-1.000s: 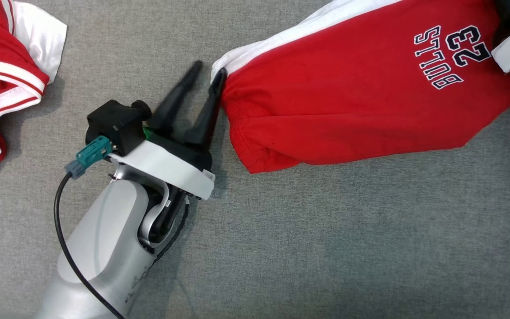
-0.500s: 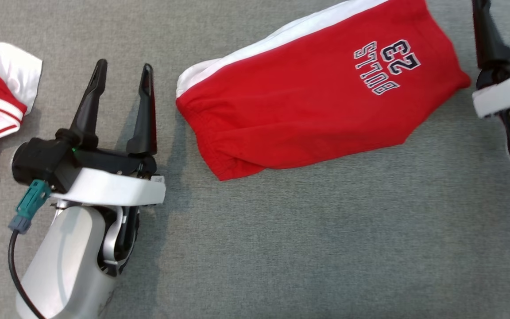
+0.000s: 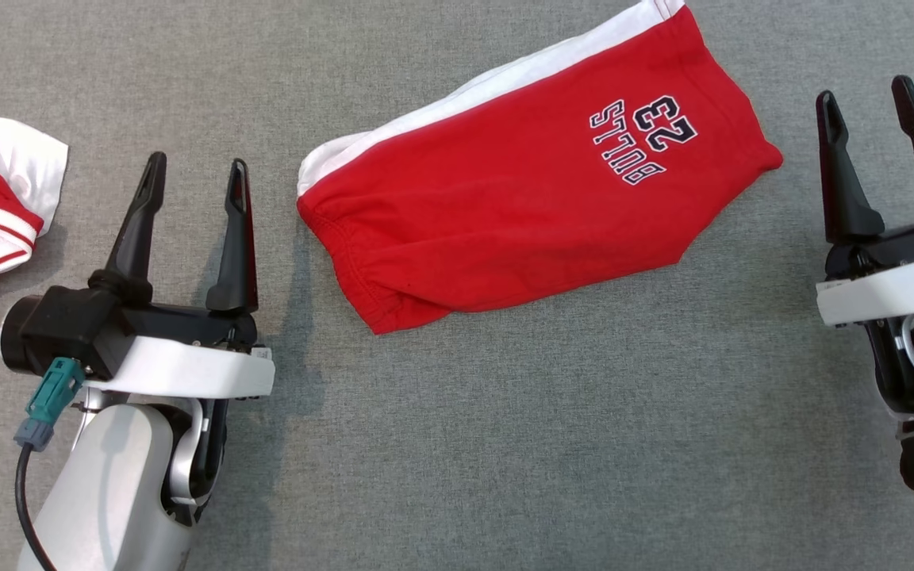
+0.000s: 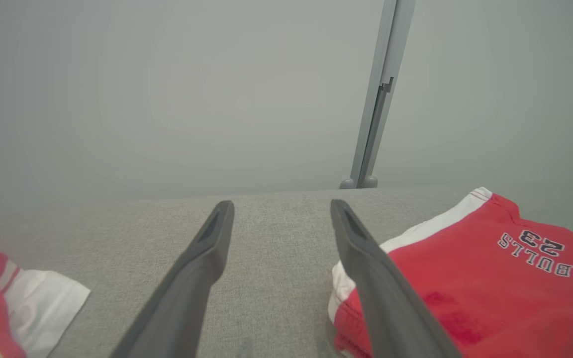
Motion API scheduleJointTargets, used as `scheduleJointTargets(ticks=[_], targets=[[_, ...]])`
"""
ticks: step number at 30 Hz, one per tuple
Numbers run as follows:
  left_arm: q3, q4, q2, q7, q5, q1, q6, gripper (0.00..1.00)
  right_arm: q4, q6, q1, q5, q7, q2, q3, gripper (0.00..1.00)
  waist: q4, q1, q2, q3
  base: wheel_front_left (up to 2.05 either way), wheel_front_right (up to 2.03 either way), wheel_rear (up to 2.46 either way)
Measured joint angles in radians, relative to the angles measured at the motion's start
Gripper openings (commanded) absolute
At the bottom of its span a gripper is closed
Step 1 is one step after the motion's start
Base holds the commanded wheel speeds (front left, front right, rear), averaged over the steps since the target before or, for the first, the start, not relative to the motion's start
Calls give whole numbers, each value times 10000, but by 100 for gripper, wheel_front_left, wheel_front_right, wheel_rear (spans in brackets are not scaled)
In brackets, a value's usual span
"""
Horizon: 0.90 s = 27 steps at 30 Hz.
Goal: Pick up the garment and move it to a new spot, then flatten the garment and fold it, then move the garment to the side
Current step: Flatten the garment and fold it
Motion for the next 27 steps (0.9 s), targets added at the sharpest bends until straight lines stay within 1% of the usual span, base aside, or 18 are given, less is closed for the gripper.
scheduleJointTargets(ticks=[5,11,14,17,21,27], targets=[[40,119,-42,0,2,58,-117,100,-268,0,252,-123,130,157,-230,100,-32,0,0,-37,0,0,0],[46,198,-92,0,69,45,-192,100,-443,0,321,-161,374,173,-378,100,0,0,0,-46,0,0,0],[38,194,-130,0,90,9,-203,100,-372,0,184,-155,696,109,-387,100,52,0,0,1,0,0,0],[2,174,-207,0,134,-98,-257,100,61,-2,-238,-100,1087,-105,-245,100,151,0,0,110,0,0,0],[-82,213,-364,0,155,-252,-382,100,995,0,-767,19,1584,-322,305,100,375,0,0,316,0,0,0],[-42,376,-554,0,261,-416,-518,100,2289,-2,-1348,194,1854,-385,1037,100,731,0,0,561,0,0,0]])
